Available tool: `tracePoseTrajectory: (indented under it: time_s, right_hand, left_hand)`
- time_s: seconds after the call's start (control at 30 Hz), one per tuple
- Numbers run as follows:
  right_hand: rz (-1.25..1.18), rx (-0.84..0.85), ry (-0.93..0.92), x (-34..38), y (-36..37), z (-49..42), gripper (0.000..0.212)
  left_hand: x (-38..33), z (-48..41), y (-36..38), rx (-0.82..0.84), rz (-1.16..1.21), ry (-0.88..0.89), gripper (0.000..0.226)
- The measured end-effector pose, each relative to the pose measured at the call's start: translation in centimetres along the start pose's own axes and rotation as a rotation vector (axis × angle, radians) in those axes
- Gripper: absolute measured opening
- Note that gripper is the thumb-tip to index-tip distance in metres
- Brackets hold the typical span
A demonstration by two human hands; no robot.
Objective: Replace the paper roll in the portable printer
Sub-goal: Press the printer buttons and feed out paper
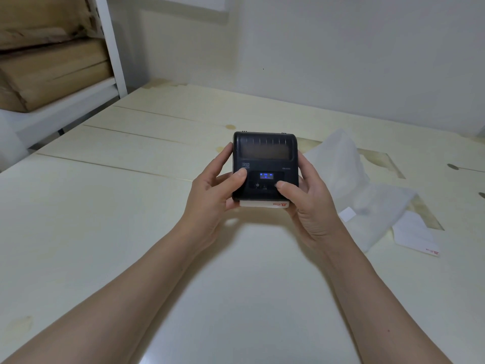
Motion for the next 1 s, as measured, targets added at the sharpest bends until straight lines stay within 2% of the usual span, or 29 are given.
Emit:
tracePoseTrajectory:
  time_s: [1.0]
  right_hand:
    - [0.029, 0.046, -0.061, 0.16, 0.01, -0.09, 0.066]
  left_hand:
    - [0.08, -0.12, -0.05, -0.002, 0.014, -0.003, 0.056]
Point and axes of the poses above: each hand's wrist, its own z-axis away from the middle knuckle, its own y-axis out of the palm, x = y × z, the point moved 3 cm from there along -z, towards the middle knuckle, and after that the axes turned 12 degrees about -x, right-handed, at the moved point
